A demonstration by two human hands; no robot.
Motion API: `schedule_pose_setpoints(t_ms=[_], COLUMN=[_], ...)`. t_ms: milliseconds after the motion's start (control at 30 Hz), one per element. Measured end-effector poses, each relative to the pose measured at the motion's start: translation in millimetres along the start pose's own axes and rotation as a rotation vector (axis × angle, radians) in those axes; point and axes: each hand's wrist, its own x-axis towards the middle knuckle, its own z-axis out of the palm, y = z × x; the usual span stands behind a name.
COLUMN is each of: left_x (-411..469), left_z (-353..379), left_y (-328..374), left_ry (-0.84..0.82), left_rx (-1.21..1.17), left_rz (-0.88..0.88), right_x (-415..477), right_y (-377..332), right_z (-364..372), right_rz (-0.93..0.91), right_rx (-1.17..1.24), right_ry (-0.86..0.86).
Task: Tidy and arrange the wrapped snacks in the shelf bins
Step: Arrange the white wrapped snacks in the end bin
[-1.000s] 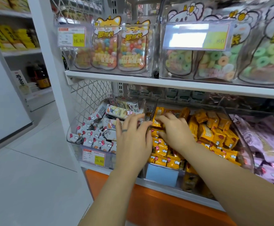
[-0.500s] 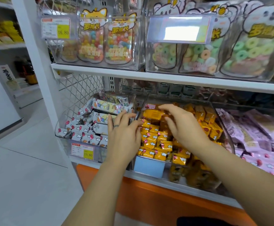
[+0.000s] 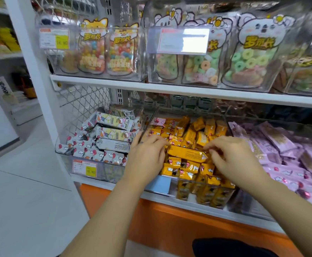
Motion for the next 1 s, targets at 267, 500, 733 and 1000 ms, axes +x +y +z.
schedule_pose_setpoints(t_ms=[267,500,733,1000], left_x=[22.5,33.1,31.6,31.9], left_z=[-11.1,-5.1,0.9,1.3], left_y=[-22.0,-52.3,-67.1,-66.6], left_ry=[0.109,0.100,0.124,0.101], left_rx=[0.067,0.172,0.059,0.037], left_rz=[-0.160,-0.213,-0.214,-0.215], right_x=[66.3,139.5,184.8,185.7], right_y=[-55.7,-53.9,-35.8,-32.0], right_z=[33.1,90.6,135.1,143.0], right_rz=[0.026,0.214,0.283,0.331], right_rx=[0.032,-0.133,-0.261,-0.204], right_ry=[-0.066,-0.184,-0.225,-0.126])
